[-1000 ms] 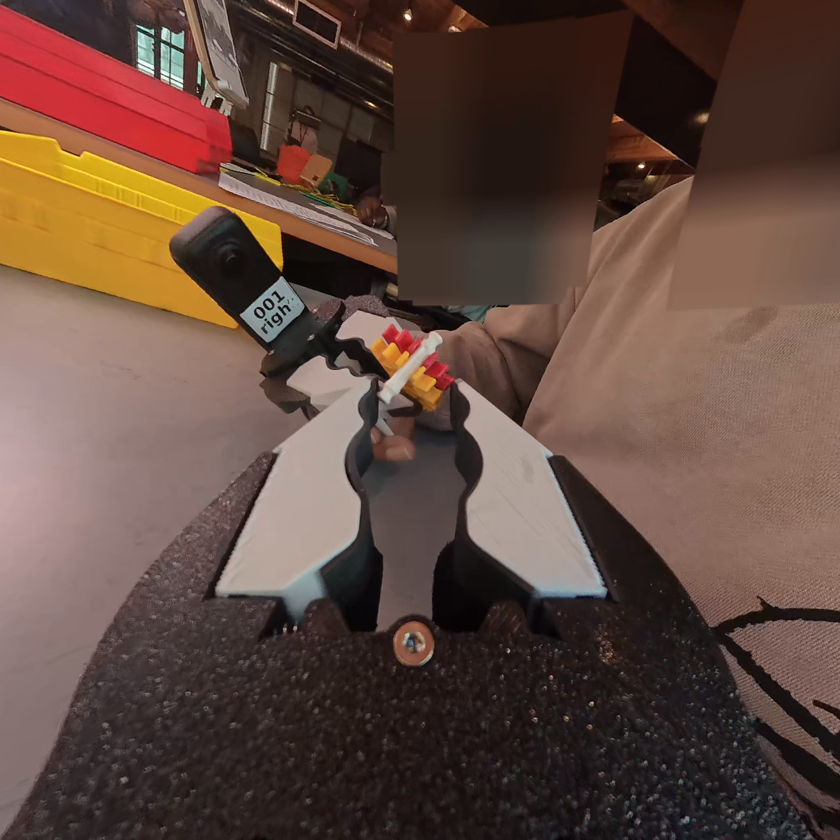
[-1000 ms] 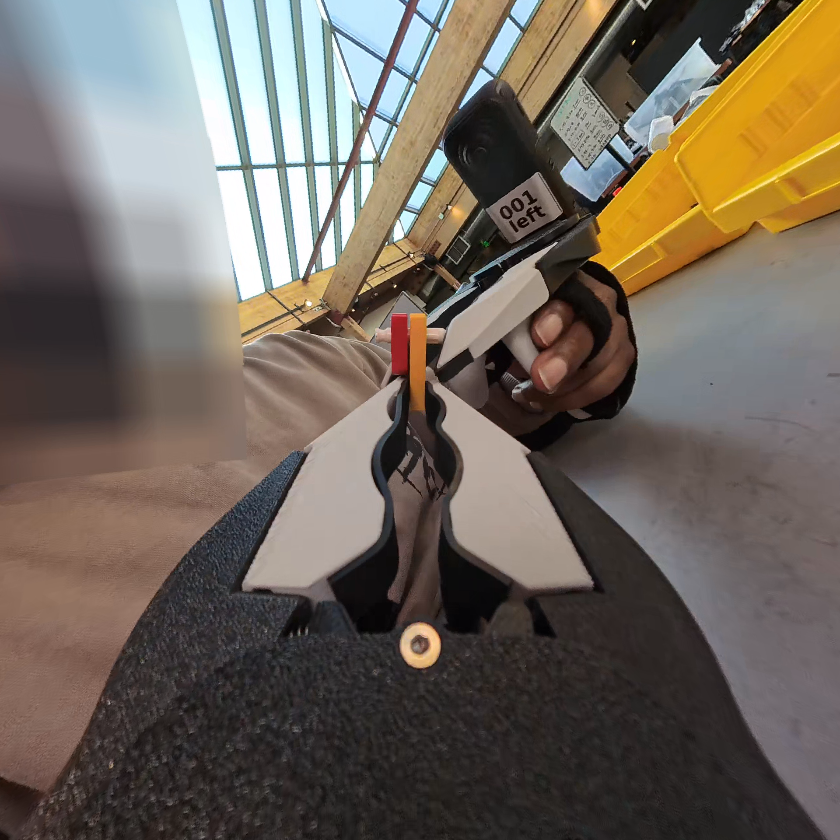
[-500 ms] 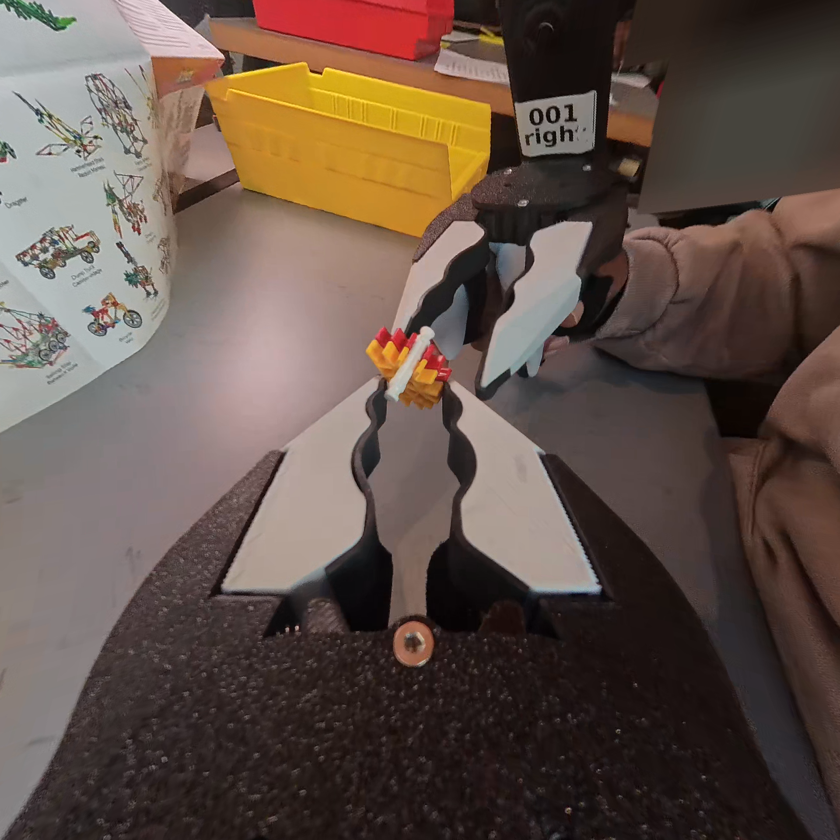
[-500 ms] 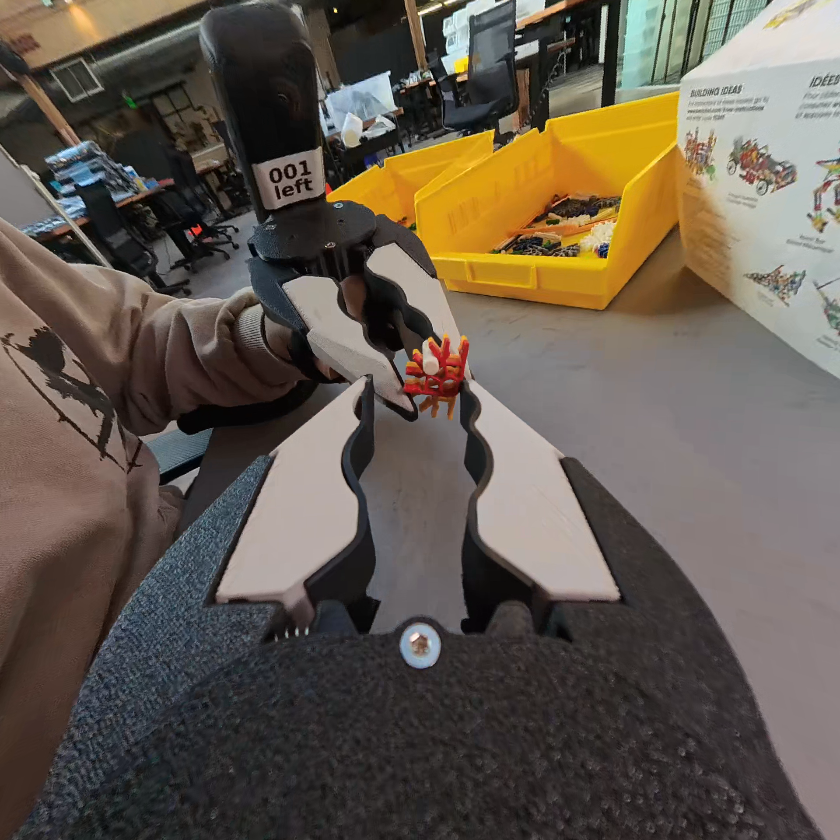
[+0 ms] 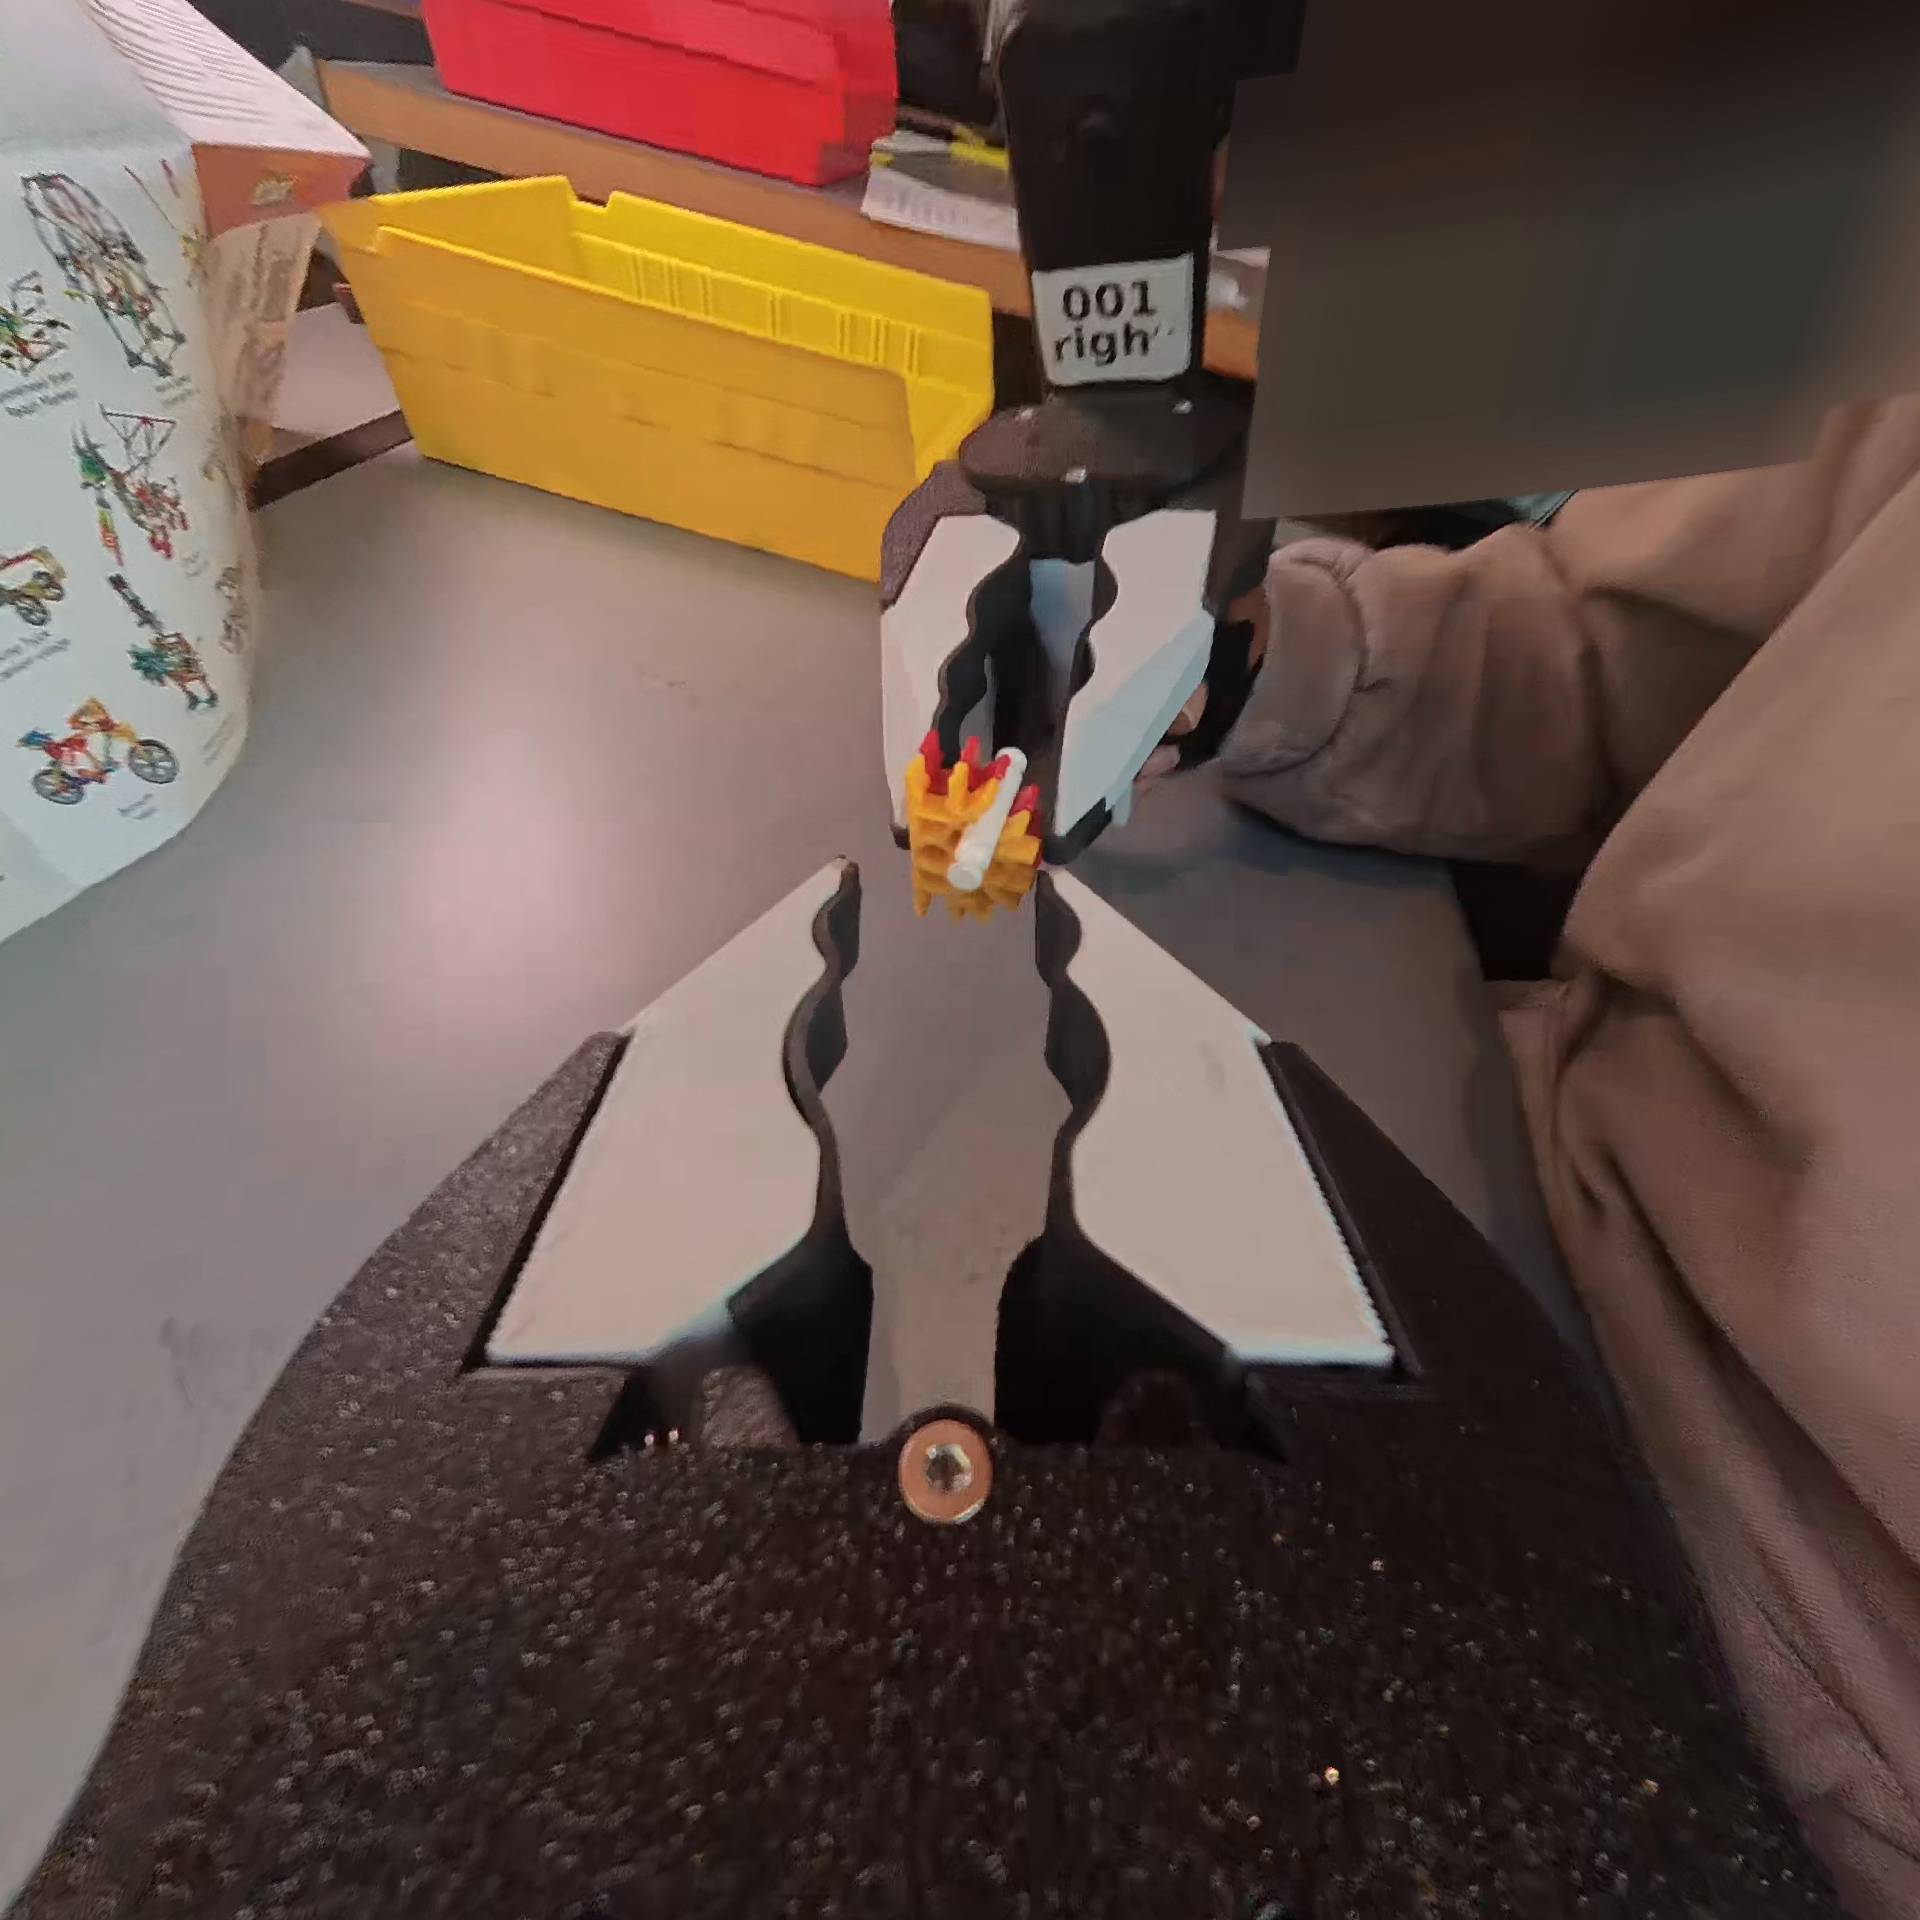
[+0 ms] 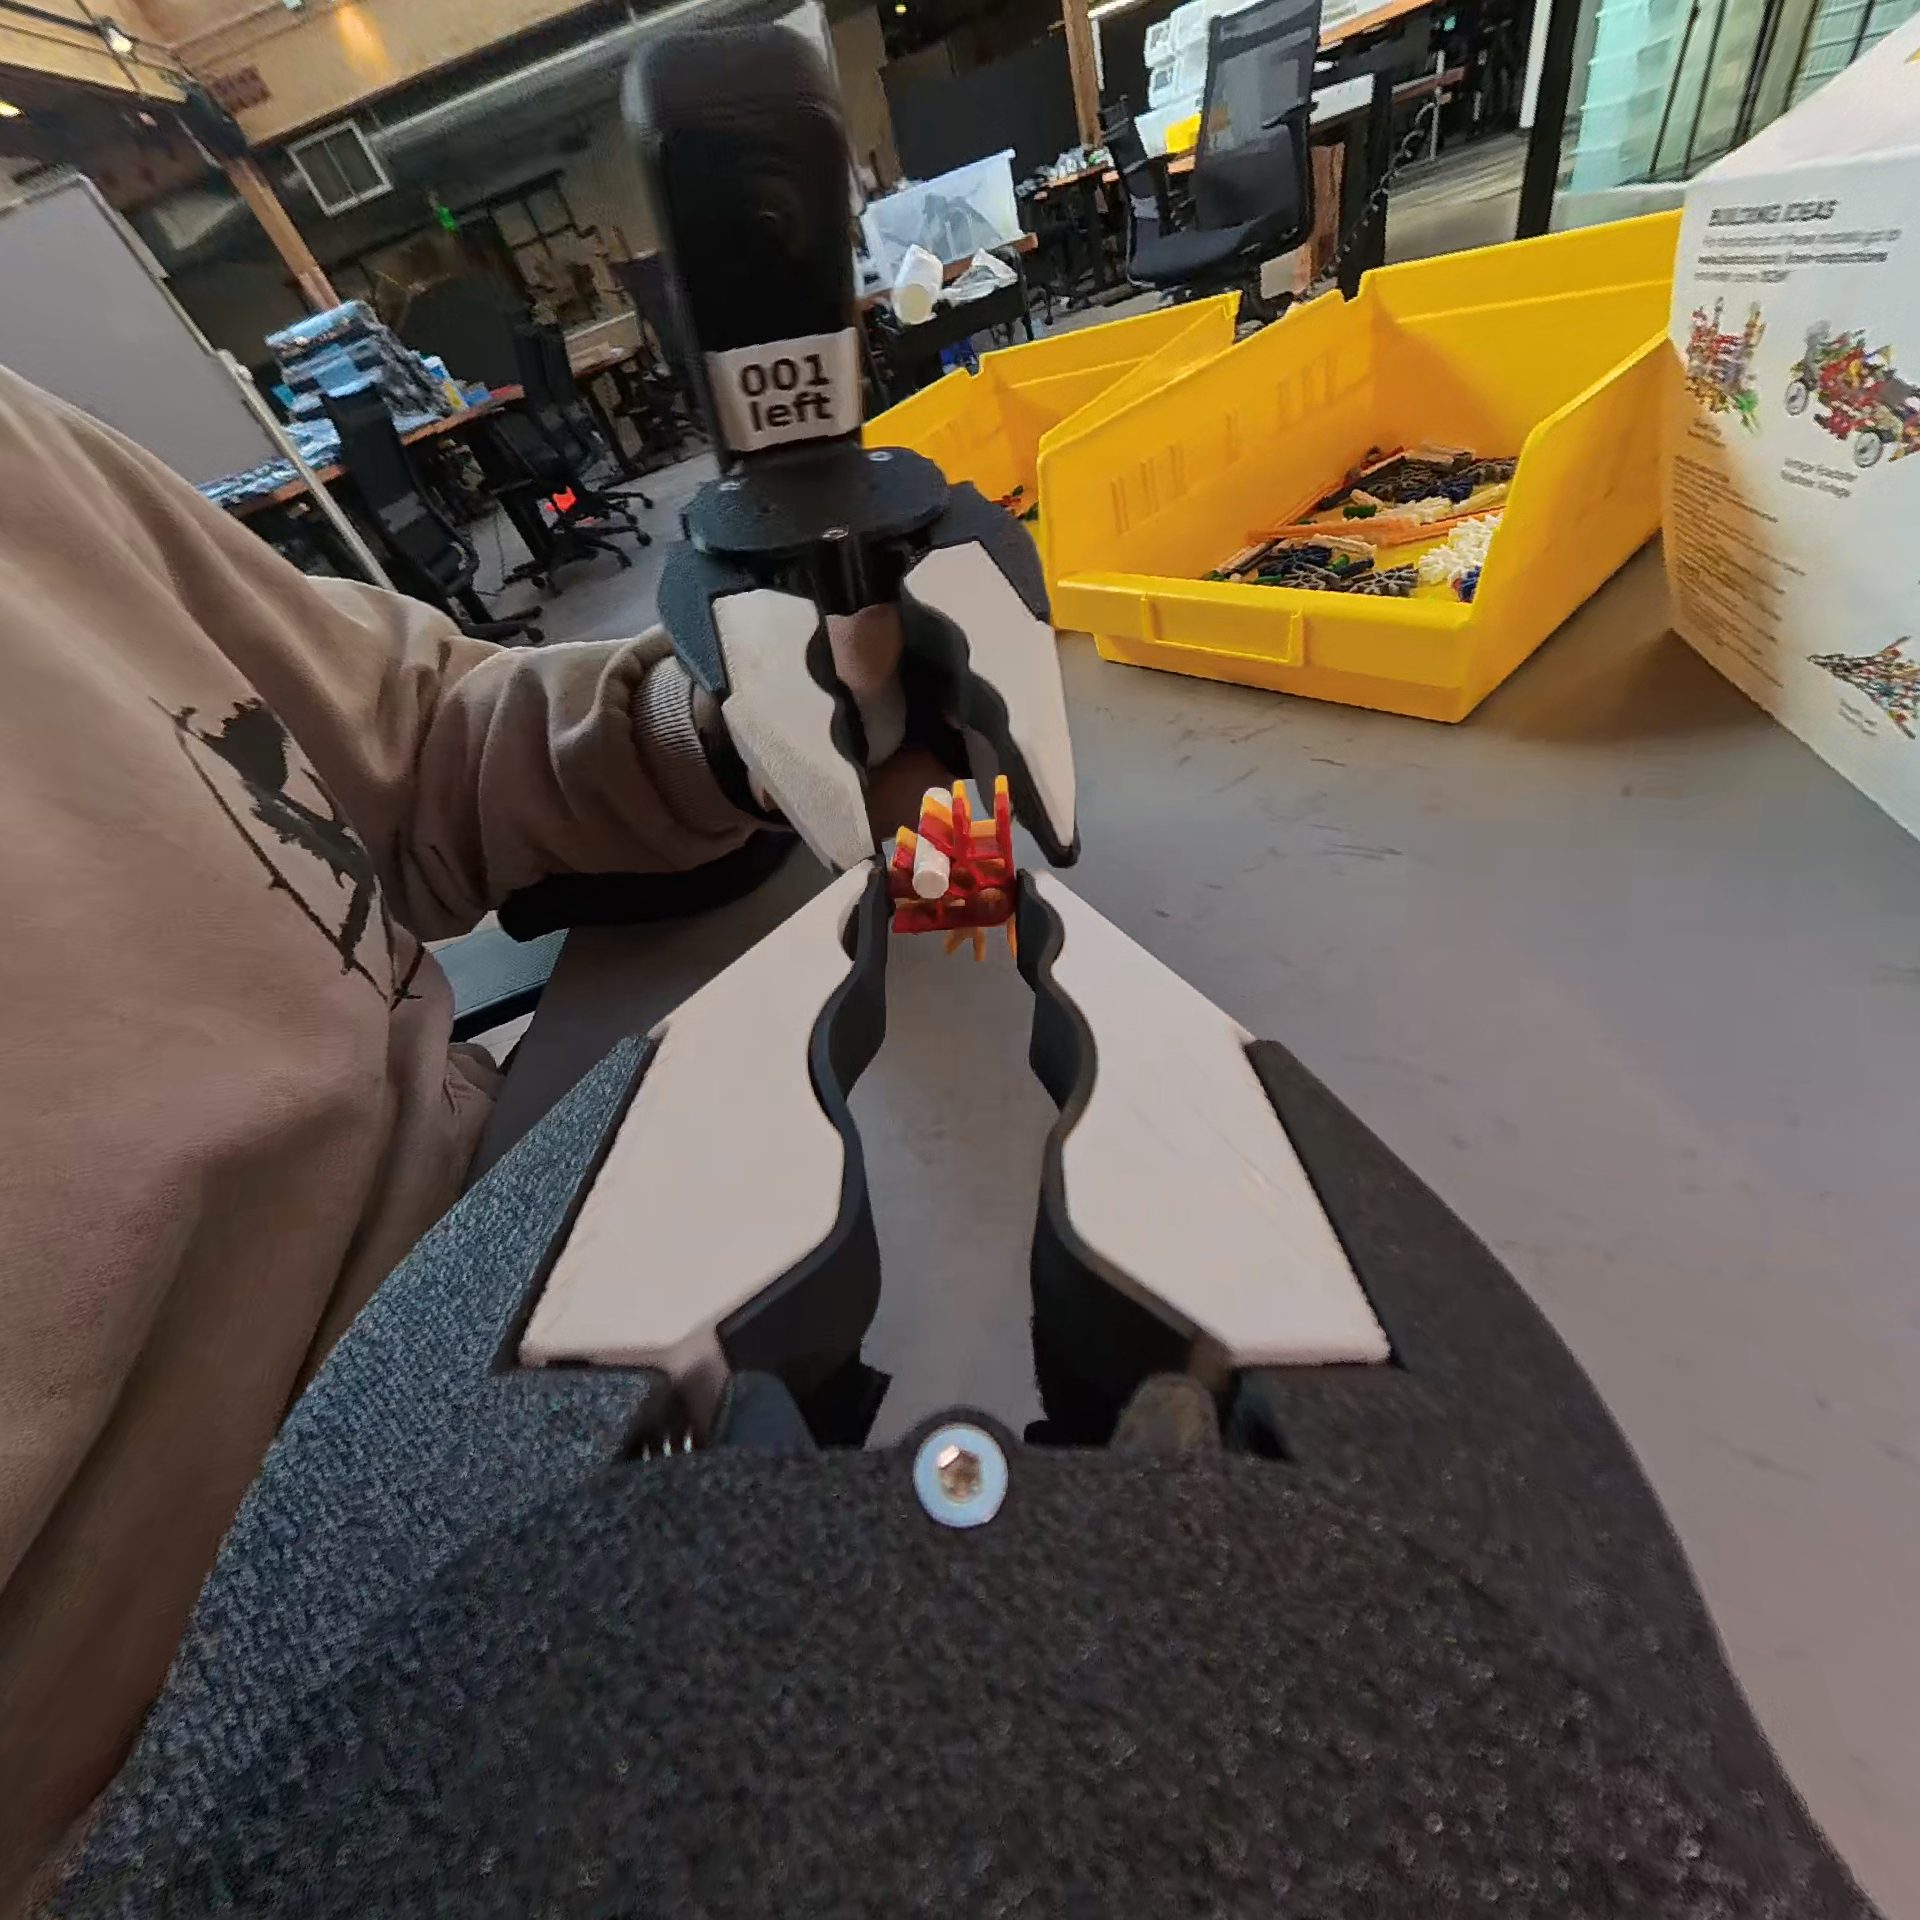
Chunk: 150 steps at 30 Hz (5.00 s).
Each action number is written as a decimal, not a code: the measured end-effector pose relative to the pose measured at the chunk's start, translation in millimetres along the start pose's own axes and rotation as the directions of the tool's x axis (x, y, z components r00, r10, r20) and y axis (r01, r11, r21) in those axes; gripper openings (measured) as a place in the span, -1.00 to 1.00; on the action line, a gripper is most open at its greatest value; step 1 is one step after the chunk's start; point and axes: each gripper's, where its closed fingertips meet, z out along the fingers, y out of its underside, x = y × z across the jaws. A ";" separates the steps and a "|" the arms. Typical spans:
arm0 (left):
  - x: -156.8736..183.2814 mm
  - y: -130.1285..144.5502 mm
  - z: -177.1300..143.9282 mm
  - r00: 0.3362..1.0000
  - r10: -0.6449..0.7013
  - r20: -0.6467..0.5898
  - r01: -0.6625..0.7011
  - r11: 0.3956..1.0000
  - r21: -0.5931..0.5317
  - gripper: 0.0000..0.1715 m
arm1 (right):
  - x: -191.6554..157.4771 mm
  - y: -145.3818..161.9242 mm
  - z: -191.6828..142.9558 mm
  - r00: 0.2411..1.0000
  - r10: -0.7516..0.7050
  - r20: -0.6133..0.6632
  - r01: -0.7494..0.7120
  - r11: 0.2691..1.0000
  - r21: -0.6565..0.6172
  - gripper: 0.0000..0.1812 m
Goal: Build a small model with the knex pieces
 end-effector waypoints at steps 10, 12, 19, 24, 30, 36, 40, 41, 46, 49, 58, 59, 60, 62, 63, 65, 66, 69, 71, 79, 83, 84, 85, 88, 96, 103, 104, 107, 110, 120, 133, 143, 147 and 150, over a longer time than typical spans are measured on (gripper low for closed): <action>34.0 -18.3 -7.0 0.899 -0.224 -0.377 0.276 0.957 0.091 -0.56 | -33.2 -6.0 -3.7 0.982 -0.020 0.190 0.011 0.999 0.046 -0.77; 33.3 -13.9 -4.0 0.906 -0.221 -0.361 0.265 0.961 0.077 -0.58 | -33.3 -2.2 -2.4 0.983 -0.047 0.177 0.043 0.999 0.023 -0.77; 30.0 -10.1 -0.6 0.921 -0.218 -0.322 0.250 0.966 0.064 -0.66 | -31.8 4.2 0.8 0.982 -0.139 0.131 0.141 0.990 -0.009 -0.77; 25.1 -5.6 0.2 0.953 -0.168 -0.251 0.181 0.983 0.031 -0.70 | -25.6 7.9 0.5 0.981 -0.168 0.095 0.173 0.984 -0.046 -0.77; 16.6 1.4 -1.9 0.967 -0.163 -0.194 0.164 0.986 -0.008 -0.82 | -15.0 8.9 -3.6 0.971 -0.235 0.031 0.237 0.966 -0.100 -0.78; 9.5 -1.9 -0.1 0.968 -0.189 -0.163 0.194 0.981 0.013 -0.82 | -7.3 5.1 -5.9 0.981 -0.192 0.003 0.191 0.979 -0.069 -0.78; 7.3 -1.7 -1.7 0.972 -0.188 -0.145 0.191 0.981 0.012 -0.82 | -5.6 4.1 -4.7 0.984 -0.176 0.010 0.176 0.982 -0.061 -0.78; 6.5 -1.6 -1.8 0.971 -0.193 -0.142 0.196 0.980 0.013 -0.82 | -4.6 4.1 -4.4 0.985 -0.174 0.009 0.174 0.983 -0.060 -0.78; 4.5 0.9 -1.0 0.965 -0.223 -0.140 0.226 0.974 0.004 -0.82 | -2.2 5.7 -4.4 0.983 -0.185 -0.003 0.184 0.980 -0.072 -0.78; 2.8 4.2 0.7 0.955 -0.260 -0.146 0.262 0.965 -0.005 -0.83 | 0.3 8.1 -5.1 0.981 -0.194 -0.016 0.192 0.978 -0.087 -0.78; 10.4 12.3 2.1 0.953 -0.229 -0.198 0.227 0.973 -0.034 -0.82 | -6.2 18.8 -3.6 0.997 -0.040 0.072 0.046 0.995 -0.089 -0.77; 12.7 13.3 2.6 0.955 -0.213 -0.206 0.210 0.977 -0.039 -0.82 | -8.6 20.1 -3.3 0.995 -0.017 0.094 0.026 0.995 -0.094 -0.76; 15.9 13.6 3.3 0.958 -0.193 -0.211 0.188 0.981 -0.041 -0.82 | -12.3 19.7 -2.8 0.993 0.003 0.121 0.008 0.996 -0.091 -0.75; 18.6 15.1 4.6 0.966 -0.159 -0.205 0.151 0.987 -0.054 -0.82 | -15.7 20.9 -1.4 0.990 0.022 0.141 -0.009 0.995 -0.097 -0.74; 19.4 15.8 4.8 0.967 -0.153 -0.206 0.144 0.988 -0.057 -0.82 | -16.3 22.2 -1.9 0.989 0.017 0.145 -0.001 0.994 -0.106 -0.76; 22.1 19.0 6.3 0.970 -0.129 -0.208 0.117 0.991 -0.071 -0.82 | -19.0 27.3 -2.5 0.986 0.026 0.162 -0.003 0.990 -0.142 -0.76; 22.9 19.7 6.9 0.971 -0.117 -0.208 0.104 0.992 -0.073 -0.82 | -20.0 29.5 -2.7 0.985 0.041 0.169 -0.014 0.988 -0.156 -0.76; 22.4 16.1 6.5 0.967 -0.130 -0.218 0.122 0.991 -0.050 -0.82 | -19.7 29.6 -2.5 0.985 0.049 0.164 -0.023 0.987 -0.157 -0.76; 24.4 19.0 7.5 0.967 -0.124 -0.225 0.112 0.992 -0.063 -0.82 | -23.3 36.2 0.1 0.985 0.017 0.170 0.017 0.981 -0.194 -0.76; 29.0 11.5 5.8 0.917 -0.239 -0.319 0.243 0.970 -0.029 -0.59 | -23.1 18.0 -2.8 0.984 -0.126 0.127 0.139 0.985 -0.098 -0.77; 36.1 3.9 2.8 0.878 -0.281 -0.388 0.303 0.953 -0.007 -0.69 | -30.1 11.1 -3.5 0.968 -0.212 0.132 0.219 0.975 -0.046 -0.77; 36.8 2.8 2.0 0.874 -0.283 -0.395 0.306 0.952 -0.003 -0.69 | -31.6 9.9 -3.4 0.965 -0.226 0.132 0.233 0.972 -0.039 -0.77; 36.7 2.2 1.7 0.874 -0.283 -0.395 0.308 0.951 0.001 -0.70 | -31.9 9.3 -3.3 0.961 -0.244 0.128 0.250 0.968 -0.036 -0.77; 30.9 0.3 3.1 0.894 -0.281 -0.349 0.305 0.952 0.014 -0.72 | -26.8 8.2 -4.9 0.959 -0.268 0.095 0.274 0.960 -0.052 -0.77; 14.4 -1.4 2.3 0.978 -0.142 -0.151 0.147 0.989 0.022 -0.74 | -11.9 7.5 -2.4 0.989 -0.143 0.033 0.146 0.986 -0.083 -0.78; -9.3 17.4 4.5 0.992 -0.122 -0.023 0.121 0.992 -0.042 -0.86 | 13.6 25.8 1.7 0.995 0.019 -0.101 -0.035 0.986 -0.161 -0.78; -9.1 17.1 4.7 0.990 -0.138 -0.035 0.137 0.990 -0.035 -0.86 | 13.1 24.8 1.4 0.994 0.058 -0.089 -0.071 0.987 -0.146 -0.78; -12.9 23.0 6.2 0.989 -0.143 -0.030 0.142 0.989 -0.053 -0.86 | 17.6 29.5 3.1 0.993 0.052 -0.105 -0.068 0.985 -0.161 -0.78; -9.7 22.2 5.4 0.954 -0.268 -0.133 0.266 0.963 -0.031 -0.85 | 15.1 26.0 3.3 0.997 0.026 -0.075 -0.036 0.991 -0.131 -0.77; 12.4 0.1 -1.2 0.948 -0.195 -0.251 0.219 0.973 0.073 -0.89 | -17.7 -7.1 -9.8 0.979 0.091 0.183 -0.101 0.994 0.044 -0.60; 51.1 -26.1 -8.0 0.936 -0.047 -0.349 0.118 0.975 0.186 -0.95 | -42.4 -19.4 -27.9 0.888 0.173 0.426 -0.229 0.970 0.083 -0.79; 72.4 -36.3 -10.3 0.885 -0.040 -0.465 0.167 0.957 0.236 -0.95 | -65.8 -20.8 -35.1 0.764 0.235 0.601 -0.324 0.945 0.044 -0.82; 80.4 -41.0 -9.5 0.853 -0.058 -0.518 0.217 0.943 0.252 -0.96 | -77.0 -16.0 -37.7 0.694 0.254 0.674 -0.341 0.940 -0.003 -0.84; 83.5 -42.3 -8.6 0.844 -0.061 -0.533 0.229 0.939 0.255 -0.95 | -82.9 -16.5 -40.0 0.654 0.238 0.718 -0.349 0.937 0.006 -0.95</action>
